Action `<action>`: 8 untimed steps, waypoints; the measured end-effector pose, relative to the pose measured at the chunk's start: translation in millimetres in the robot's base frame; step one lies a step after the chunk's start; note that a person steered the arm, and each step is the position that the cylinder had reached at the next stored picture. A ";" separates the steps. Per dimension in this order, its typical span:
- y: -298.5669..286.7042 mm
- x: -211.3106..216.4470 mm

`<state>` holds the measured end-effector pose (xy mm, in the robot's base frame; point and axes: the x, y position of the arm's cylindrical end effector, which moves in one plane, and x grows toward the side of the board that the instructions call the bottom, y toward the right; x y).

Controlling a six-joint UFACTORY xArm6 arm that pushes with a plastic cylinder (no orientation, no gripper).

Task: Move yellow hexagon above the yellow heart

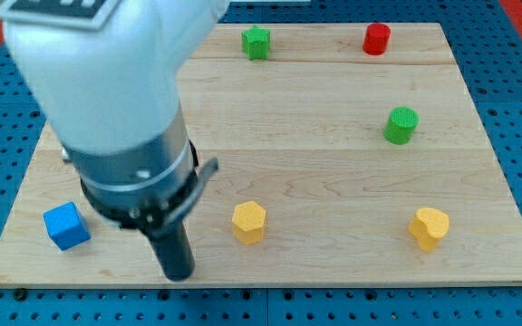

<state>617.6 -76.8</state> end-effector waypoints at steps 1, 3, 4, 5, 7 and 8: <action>36.7 0.1; 27.0 -44.9; 19.3 -56.5; 46.0 -58.7; 89.7 -58.7; 118.4 -67.2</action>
<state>550.5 41.6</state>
